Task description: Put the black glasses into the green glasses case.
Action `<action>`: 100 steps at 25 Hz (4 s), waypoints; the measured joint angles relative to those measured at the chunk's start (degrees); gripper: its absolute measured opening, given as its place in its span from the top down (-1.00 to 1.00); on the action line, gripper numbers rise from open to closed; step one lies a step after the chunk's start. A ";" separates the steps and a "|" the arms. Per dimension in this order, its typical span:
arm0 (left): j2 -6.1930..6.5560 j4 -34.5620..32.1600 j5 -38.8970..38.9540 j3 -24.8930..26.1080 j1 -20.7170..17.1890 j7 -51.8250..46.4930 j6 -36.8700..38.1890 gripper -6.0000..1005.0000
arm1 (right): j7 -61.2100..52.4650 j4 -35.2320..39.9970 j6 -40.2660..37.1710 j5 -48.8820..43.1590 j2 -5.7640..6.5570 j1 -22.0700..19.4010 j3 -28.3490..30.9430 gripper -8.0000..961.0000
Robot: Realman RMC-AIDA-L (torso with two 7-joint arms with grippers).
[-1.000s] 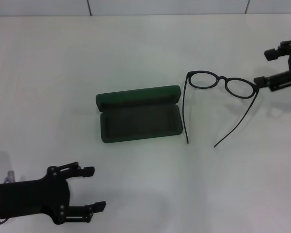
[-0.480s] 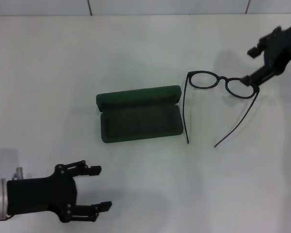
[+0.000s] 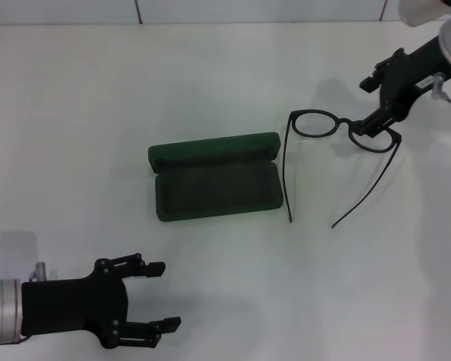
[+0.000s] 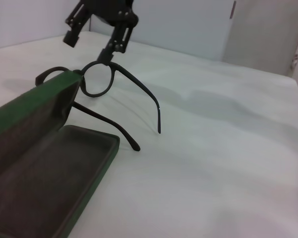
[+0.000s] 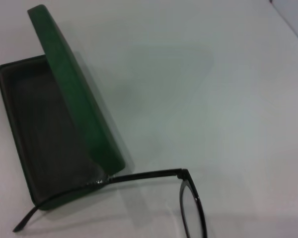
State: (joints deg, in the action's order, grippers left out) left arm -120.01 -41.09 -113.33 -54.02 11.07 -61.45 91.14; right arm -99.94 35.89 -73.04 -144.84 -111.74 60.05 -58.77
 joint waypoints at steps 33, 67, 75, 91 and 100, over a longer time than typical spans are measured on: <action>0.31 0.16 0.05 0.41 0.09 0.98 0.00 -0.74 | 0.62 -7.18 11.30 -0.95 -3.48 0.77 -1.27 -0.66; 0.39 0.05 0.42 0.53 0.26 0.91 -0.09 -0.74 | -1.19 1.36 2.14 -0.45 -1.10 -2.85 -1.95 0.88; 0.47 -0.06 0.52 1.40 -0.10 0.67 0.47 -0.74 | -1.25 8.20 -7.55 0.22 0.03 -4.98 7.08 0.88; 0.52 0.46 4.40 8.72 -0.11 -4.27 4.96 -0.74 | 9.50 14.92 -9.67 28.81 -1.85 -20.33 8.85 0.88; 0.90 2.82 10.78 8.72 2.66 -4.81 9.61 -0.73 | 24.83 8.96 -11.42 43.39 -3.53 -28.13 8.68 0.88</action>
State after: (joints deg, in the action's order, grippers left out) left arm -119.11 -38.27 -102.55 -45.29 13.72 -66.26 100.76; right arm -75.12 44.84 -84.46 -101.46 -115.27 31.92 -50.09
